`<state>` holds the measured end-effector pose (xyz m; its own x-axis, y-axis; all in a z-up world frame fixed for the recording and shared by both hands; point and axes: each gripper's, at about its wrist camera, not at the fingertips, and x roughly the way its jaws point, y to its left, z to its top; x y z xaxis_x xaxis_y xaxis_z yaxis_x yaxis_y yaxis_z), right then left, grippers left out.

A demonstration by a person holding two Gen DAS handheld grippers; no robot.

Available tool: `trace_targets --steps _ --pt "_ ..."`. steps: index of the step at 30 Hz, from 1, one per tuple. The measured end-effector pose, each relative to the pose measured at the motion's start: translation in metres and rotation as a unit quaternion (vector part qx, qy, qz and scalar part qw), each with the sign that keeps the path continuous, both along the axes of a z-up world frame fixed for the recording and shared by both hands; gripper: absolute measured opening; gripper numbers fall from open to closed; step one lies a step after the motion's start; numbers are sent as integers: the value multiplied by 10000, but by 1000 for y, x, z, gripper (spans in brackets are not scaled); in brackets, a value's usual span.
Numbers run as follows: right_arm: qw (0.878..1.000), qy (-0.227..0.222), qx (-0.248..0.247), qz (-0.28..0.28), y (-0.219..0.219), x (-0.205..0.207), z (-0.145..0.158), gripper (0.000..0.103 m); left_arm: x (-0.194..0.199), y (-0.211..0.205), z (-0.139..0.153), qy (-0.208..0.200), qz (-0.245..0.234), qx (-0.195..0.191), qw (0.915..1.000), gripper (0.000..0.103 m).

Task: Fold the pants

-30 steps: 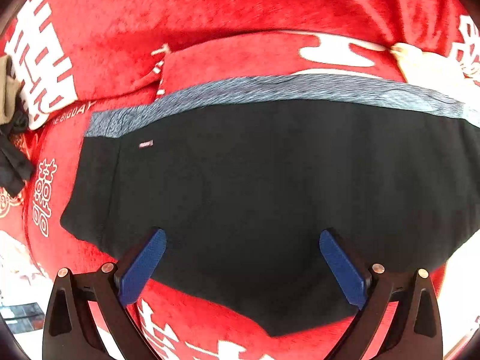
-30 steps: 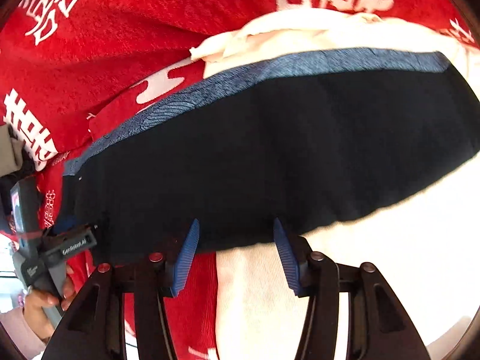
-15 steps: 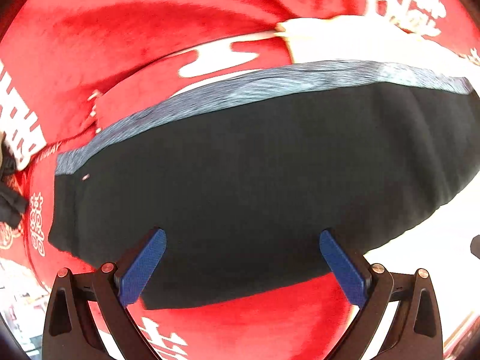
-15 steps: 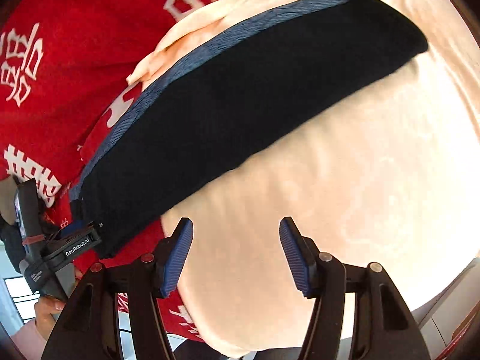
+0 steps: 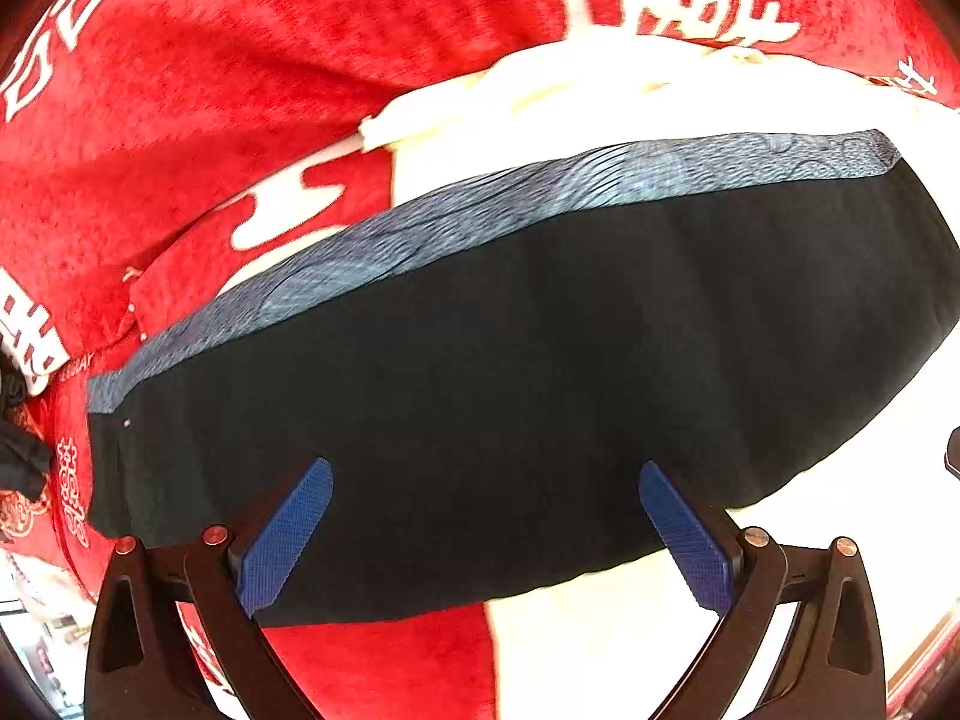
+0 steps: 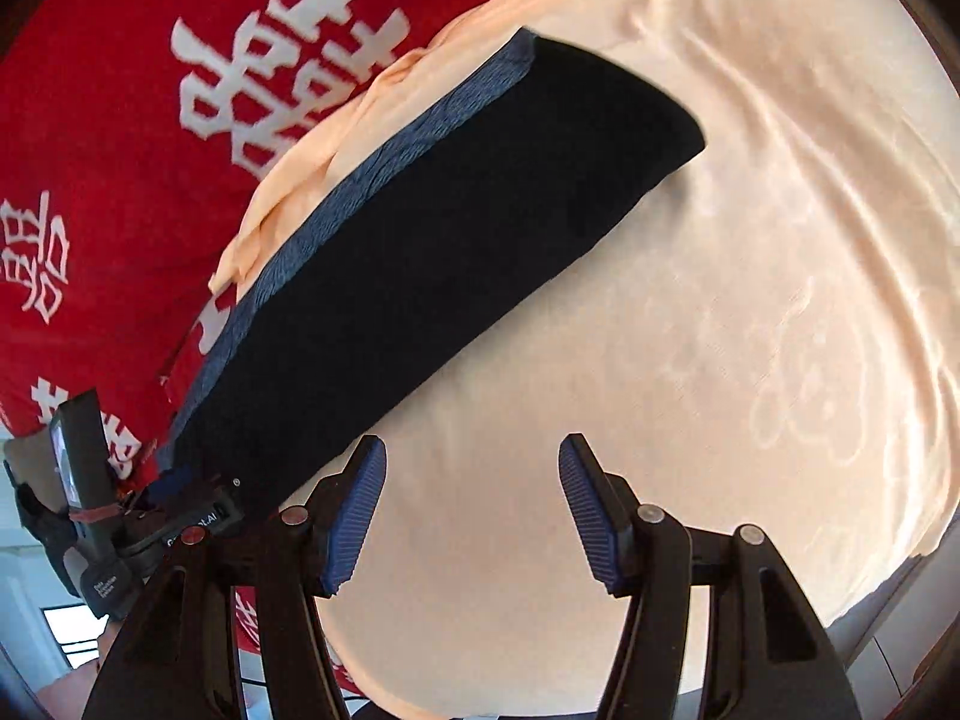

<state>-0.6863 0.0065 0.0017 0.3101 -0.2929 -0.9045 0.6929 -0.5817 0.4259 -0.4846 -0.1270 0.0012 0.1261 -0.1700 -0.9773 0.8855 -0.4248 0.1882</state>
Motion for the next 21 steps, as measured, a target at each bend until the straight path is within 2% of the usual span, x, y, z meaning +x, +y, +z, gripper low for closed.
trace_targets --steps 8,14,18,19,20,21 --pt "9995 -14 -45 -308 6 -43 -8 64 -42 -8 -2 203 60 21 9998 103" --pt "9981 -52 -163 -594 9 -68 -13 64 -63 -9 -14 160 -1 80 9998 103" --pt "9924 -399 -455 -1068 8 -91 -20 61 -64 -9 -11 133 -1 -38 9999 103" --pt "9904 -487 -523 -1186 6 -95 -24 53 -64 -10 -10 143 20 -67 9999 103" --pt "9882 -609 -576 -1283 2 -100 -29 31 -64 -11 -10 149 57 -69 9998 103" --pt "9873 -663 -589 -1320 0 -103 -32 17 -63 -14 -12 137 84 -53 9999 103"
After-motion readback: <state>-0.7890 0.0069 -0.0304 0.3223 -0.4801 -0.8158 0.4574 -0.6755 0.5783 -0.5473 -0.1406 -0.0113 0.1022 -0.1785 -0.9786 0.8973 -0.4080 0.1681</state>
